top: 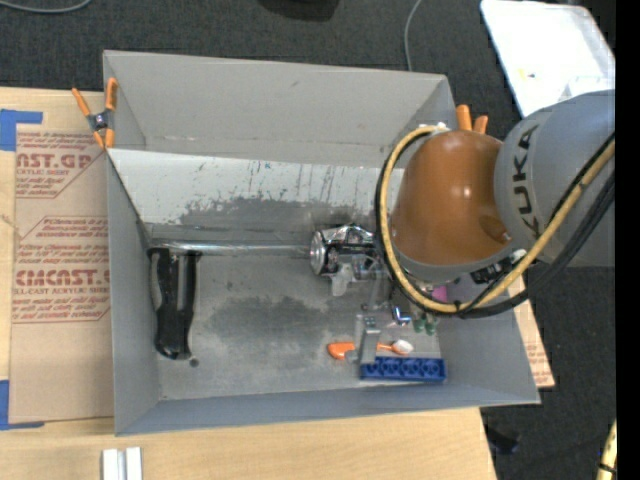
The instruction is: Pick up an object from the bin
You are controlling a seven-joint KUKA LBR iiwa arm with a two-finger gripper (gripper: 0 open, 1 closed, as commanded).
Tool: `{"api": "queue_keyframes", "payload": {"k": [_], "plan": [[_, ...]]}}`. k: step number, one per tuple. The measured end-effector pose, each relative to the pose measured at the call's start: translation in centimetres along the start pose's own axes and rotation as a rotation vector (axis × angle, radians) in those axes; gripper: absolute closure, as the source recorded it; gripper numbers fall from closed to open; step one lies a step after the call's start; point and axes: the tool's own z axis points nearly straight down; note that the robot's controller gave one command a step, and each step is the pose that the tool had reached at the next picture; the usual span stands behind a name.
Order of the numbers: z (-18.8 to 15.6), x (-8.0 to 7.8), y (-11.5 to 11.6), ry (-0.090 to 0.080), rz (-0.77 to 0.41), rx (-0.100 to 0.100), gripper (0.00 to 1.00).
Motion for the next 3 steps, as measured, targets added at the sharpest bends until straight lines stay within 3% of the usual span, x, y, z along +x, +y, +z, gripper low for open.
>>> {"api": "queue_keyframes", "payload": {"k": [1,2,3], "plan": [[0.0,0.0,0.0,0.000,0.000,0.000,0.00],[5.5,0.9,-3.2,-0.004,0.086,-0.001,0.00],[9.0,0.5,-4.8,-0.007,-0.035,-0.001,0.00]]}}
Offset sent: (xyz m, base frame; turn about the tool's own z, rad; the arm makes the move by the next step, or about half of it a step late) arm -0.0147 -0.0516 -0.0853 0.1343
